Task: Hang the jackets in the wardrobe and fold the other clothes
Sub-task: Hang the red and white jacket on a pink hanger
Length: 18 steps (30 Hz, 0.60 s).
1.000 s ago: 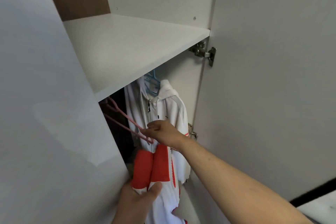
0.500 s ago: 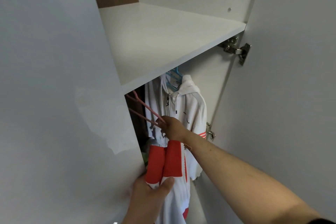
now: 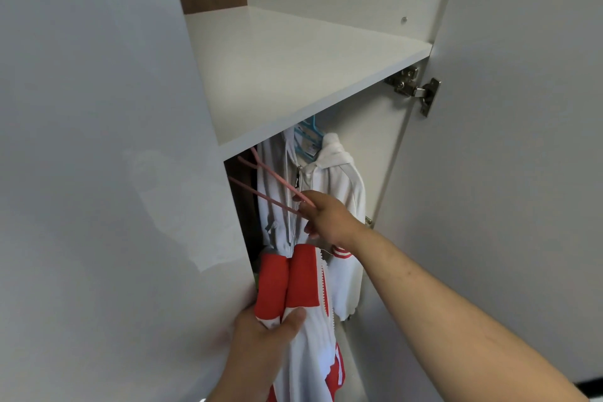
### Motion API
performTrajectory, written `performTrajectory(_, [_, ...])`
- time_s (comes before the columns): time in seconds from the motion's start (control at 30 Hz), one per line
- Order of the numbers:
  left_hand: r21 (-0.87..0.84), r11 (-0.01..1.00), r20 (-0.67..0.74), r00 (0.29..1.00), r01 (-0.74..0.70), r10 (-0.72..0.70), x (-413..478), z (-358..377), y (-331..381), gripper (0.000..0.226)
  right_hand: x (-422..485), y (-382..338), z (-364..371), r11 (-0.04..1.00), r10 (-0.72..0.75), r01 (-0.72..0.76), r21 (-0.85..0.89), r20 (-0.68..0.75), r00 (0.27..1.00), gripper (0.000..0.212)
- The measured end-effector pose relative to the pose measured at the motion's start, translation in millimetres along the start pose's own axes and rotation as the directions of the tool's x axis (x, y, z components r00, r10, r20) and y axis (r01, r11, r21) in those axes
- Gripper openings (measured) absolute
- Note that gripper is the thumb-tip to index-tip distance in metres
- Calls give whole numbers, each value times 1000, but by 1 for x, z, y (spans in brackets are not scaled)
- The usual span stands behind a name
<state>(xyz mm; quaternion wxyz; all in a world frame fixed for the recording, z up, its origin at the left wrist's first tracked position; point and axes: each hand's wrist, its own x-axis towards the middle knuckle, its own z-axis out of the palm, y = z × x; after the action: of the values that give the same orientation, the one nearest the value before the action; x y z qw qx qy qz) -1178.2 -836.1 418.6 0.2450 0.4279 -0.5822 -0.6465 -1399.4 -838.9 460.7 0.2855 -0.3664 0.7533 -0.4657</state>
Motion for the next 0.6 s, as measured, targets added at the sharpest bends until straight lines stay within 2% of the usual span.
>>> performTrajectory(0.1, [12,1000,11,1000,-8,8,-1,-2,2,27,-16,-1,-9,1000,5,-5,16,-10,1000,17])
performTrajectory(0.23, [-9,999,47,998,31,-30,-3,-7,4,26,-57,7,-12,985,78,-79,151,11,997,12])
performTrajectory(0.37, [-76,996,156,987,55,-42,-6,-11,11,30,-124,28,2,945,169,-160,284,-9,986,15])
performTrajectory(0.47, [-120,988,321,946,93,-50,-12,-14,19,57,-172,26,17,905,161,-108,411,-97,982,19])
performTrajectory(0.6, [-120,992,486,874,47,17,-23,-15,29,56,-217,3,33,889,180,-33,457,-283,942,26])
